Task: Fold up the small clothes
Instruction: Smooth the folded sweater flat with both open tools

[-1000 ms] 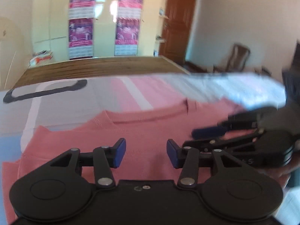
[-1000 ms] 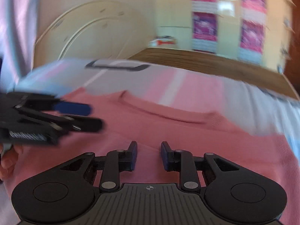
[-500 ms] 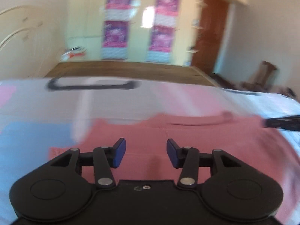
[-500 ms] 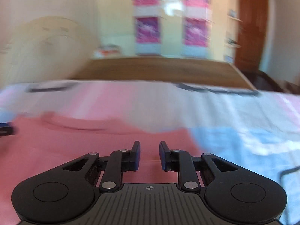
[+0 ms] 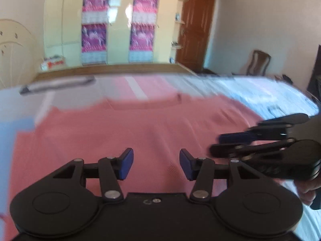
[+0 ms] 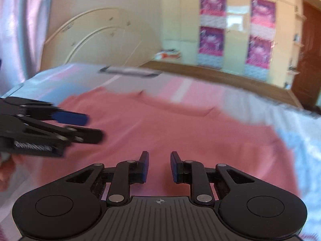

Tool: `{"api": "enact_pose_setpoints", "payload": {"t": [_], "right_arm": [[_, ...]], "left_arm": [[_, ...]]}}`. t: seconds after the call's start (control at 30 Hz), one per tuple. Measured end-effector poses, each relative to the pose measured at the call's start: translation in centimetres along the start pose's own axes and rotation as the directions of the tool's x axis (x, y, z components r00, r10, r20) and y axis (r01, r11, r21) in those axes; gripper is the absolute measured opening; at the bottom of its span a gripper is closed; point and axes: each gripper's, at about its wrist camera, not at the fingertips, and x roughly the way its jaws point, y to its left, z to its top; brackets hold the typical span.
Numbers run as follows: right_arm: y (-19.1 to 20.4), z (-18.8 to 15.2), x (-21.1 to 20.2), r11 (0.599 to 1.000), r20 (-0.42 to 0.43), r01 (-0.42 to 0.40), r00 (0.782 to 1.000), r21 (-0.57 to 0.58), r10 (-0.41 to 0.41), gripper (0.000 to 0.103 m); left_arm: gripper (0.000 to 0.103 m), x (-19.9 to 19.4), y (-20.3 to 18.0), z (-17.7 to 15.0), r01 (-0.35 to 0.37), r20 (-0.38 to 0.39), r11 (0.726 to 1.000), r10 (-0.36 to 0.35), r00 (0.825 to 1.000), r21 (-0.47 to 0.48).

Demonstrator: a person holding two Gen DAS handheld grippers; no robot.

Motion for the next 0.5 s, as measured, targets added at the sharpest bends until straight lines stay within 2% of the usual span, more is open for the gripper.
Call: {"api": "enact_pose_setpoints", "payload": {"t": [0.03, 0.1, 0.2, 0.27, 0.3, 0.37, 0.4, 0.43, 0.47, 0.5], "right_arm": [[0.4, -0.6, 0.5, 1.000, -0.024, 0.006, 1.000, -0.011, -0.006, 0.022], [0.6, -1.2, 0.9, 1.000, -0.023, 0.020, 1.000, -0.011, -0.021, 0.022], [0.3, -0.8, -0.2, 0.999, -0.020, 0.040, 0.999, 0.016, -0.040, 0.022], [-1.1, -1.0, -1.3, 0.991, 0.006, 0.124, 0.992, 0.050, -0.124, 0.022], [-2.6, -1.3, -2.0, 0.985, 0.010, 0.149, 0.989, 0.089, -0.150, 0.022], [-5.5, -2.8, -2.8, 0.962, -0.049, 0.232, 0.973, 0.145, -0.228, 0.022], [-6.9, -3.6, -3.2, 0.953, -0.079, 0.260, 0.965, 0.156, -0.250, 0.022], [-8.0, -4.1, -4.0, 0.947, -0.075, 0.258, 0.966, 0.190, -0.248, 0.022], [-8.6, -4.6, -4.4, 0.932, -0.097, 0.310, 0.950, 0.187, -0.296, 0.022], [-9.0, -4.9, -4.9, 0.929, -0.095, 0.320, 0.947, 0.184, -0.307, 0.022]], "left_arm": [[0.049, 1.2, -0.5, -0.8, -0.010, -0.033, 1.000, 0.010, 0.999, 0.009], [0.050, 1.9, -0.5, -1.7, -0.023, -0.006, 0.999, 0.023, 1.000, 0.027], [0.049, 1.0, -0.1, -1.0, -0.044, 0.008, 0.999, 0.044, 0.999, 0.010], [0.050, -0.2, 0.9, -0.9, -0.097, 0.039, 0.995, 0.096, 0.995, 0.003], [0.050, -0.6, 2.0, -1.3, -0.123, 0.029, 0.992, 0.123, 0.992, -0.012], [0.051, -0.4, 4.1, -2.5, -0.170, -0.018, 0.985, 0.170, 0.985, -0.039], [0.051, -0.7, 5.4, -3.2, -0.157, -0.010, 0.985, 0.157, 0.988, -0.071], [0.051, -1.3, 6.1, -3.4, -0.162, -0.003, 0.983, 0.162, 0.987, -0.086], [0.053, -1.4, 6.3, -3.4, -0.208, -0.023, 0.974, 0.207, 0.978, -0.084], [0.051, -1.8, 6.4, -3.3, -0.215, -0.025, 0.972, 0.213, 0.977, -0.099]]}}
